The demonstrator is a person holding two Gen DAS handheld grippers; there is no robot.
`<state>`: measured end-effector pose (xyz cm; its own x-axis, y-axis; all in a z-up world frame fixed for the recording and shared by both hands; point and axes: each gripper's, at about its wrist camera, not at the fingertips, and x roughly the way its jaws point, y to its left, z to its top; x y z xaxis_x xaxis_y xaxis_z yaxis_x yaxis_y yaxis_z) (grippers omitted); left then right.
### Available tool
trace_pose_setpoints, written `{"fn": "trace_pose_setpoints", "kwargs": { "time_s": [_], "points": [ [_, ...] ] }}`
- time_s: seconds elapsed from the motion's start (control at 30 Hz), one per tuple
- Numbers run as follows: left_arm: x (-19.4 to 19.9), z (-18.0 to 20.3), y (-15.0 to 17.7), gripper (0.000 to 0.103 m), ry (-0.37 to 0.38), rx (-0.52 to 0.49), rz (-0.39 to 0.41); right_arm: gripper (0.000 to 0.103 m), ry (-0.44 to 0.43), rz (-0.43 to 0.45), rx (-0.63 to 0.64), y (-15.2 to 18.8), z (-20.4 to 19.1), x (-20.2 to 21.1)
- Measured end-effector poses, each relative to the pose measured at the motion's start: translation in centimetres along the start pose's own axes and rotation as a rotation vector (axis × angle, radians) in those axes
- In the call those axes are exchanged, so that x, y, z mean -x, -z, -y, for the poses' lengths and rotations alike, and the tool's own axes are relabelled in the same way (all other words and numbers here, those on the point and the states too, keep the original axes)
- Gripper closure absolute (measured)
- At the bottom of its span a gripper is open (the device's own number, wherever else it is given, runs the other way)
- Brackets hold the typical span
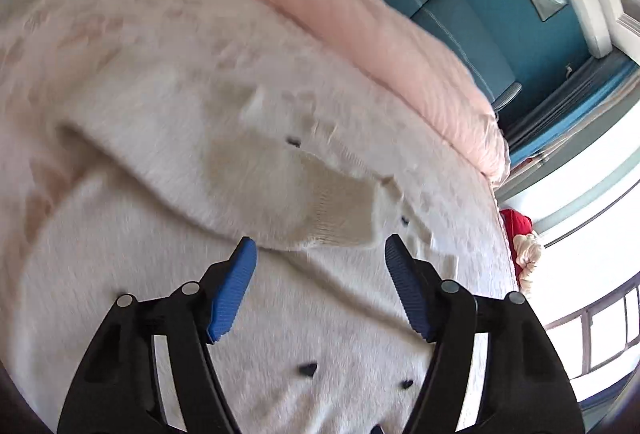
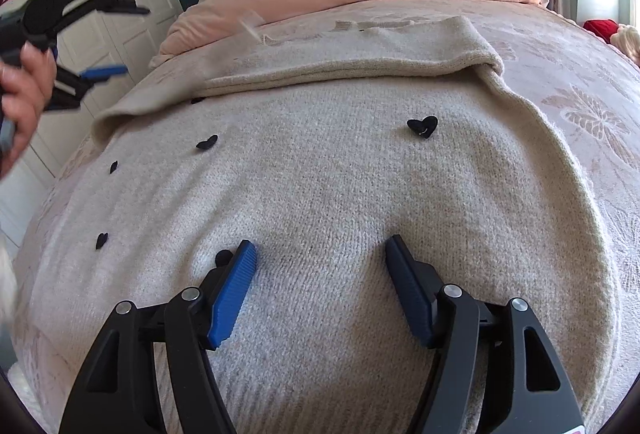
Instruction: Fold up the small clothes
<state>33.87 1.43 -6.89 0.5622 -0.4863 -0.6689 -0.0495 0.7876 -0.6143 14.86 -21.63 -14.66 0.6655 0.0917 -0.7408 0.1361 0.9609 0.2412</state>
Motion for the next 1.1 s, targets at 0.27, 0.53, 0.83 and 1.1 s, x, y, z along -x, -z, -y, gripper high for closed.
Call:
{"fn": "trace_pose_setpoints", "kwargs": {
  "time_s": [0.27, 0.53, 0.83, 1.1],
  "points": [
    [4.6, -9.6, 6.6, 0.039, -0.241, 0.046, -0.010, 0.032, -0.082, -0.027, -0.062, -5.8, -1.2, 0.8],
    [6.9, -11.9, 7.0, 0.038, -0.226, -0.007, -0.032, 0.030, -0.112, -0.179, -0.209, -18.3, -4.7, -11.1],
    [7.6, -12.5, 5.2, 0.032, -0.093, 0.133, -0.021, 0.095, -0.121, -0.210, -0.312, -21.0, -7.7, -15.5],
    [4.9, -12.8, -4.2, 0.030, 0.059, 0.458, 0.053, 0.096, -0.242, -0.052, -0.242, -26.2, -8.5, -9.2]
  ]
}}
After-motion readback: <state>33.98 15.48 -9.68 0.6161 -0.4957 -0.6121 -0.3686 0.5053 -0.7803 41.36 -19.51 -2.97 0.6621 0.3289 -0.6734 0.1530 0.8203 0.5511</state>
